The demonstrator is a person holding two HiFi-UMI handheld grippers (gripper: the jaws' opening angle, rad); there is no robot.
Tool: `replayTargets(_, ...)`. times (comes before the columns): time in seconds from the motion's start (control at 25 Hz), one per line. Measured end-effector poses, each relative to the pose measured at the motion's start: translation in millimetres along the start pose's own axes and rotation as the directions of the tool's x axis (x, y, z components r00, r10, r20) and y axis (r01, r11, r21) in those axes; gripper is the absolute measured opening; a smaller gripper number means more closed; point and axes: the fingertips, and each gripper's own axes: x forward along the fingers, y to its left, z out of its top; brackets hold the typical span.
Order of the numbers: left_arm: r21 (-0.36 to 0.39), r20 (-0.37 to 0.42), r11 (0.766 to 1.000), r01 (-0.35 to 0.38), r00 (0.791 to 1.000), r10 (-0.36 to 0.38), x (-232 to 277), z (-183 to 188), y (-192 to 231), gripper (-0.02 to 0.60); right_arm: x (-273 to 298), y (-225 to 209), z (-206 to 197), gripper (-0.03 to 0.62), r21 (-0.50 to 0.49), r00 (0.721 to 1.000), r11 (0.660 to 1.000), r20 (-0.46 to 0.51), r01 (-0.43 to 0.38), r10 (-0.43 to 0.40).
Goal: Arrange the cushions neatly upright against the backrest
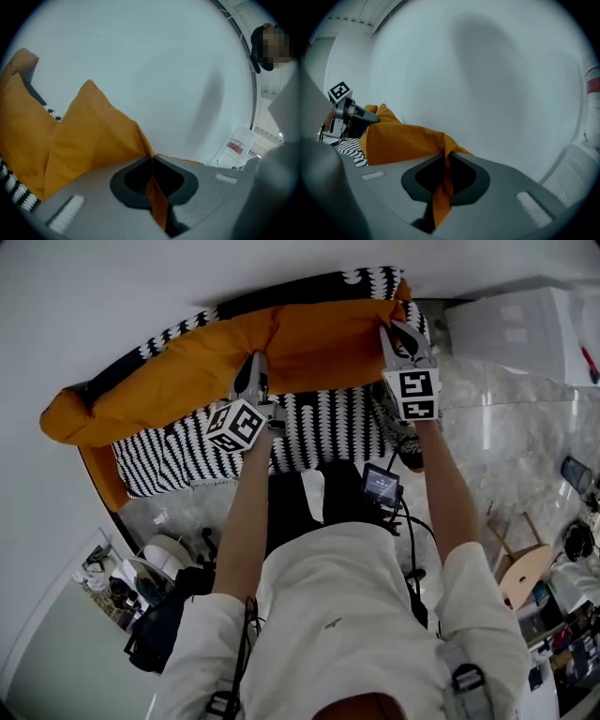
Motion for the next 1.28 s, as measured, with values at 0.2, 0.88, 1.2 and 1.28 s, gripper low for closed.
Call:
replayTargets(0.2,0.009,-0.062,1.0,0.017,0.998,-0.016,4,-39,1,0.087,5,-10,-55,0.043,0.034,0.995,0.999,-0.097,0.006,-0.002)
replayTargets(0.88,0.066,-0.234,0.973,-0.22,0.945,0.229,-53,-142,103,0.255,23,-14,-76,0.094,0.07,0.998,0.997,-0.064,0.016,-0.011)
replayTargets(1.2,0.179,-0.414,0.947,-0.266,0.853,0.318,-70,-174,206,0.263,5,-7,-112,0.369,0.316,0.997,0.949,-0.077,0.01,0.016)
replayTargets(1.28,0.186,-0.438,0.95,-0.251,0.844,0.309,-69,-178,221,0.282,4,9,-148,0.398,0.354,0.984,0.935,-0.156,-0.025,0.085)
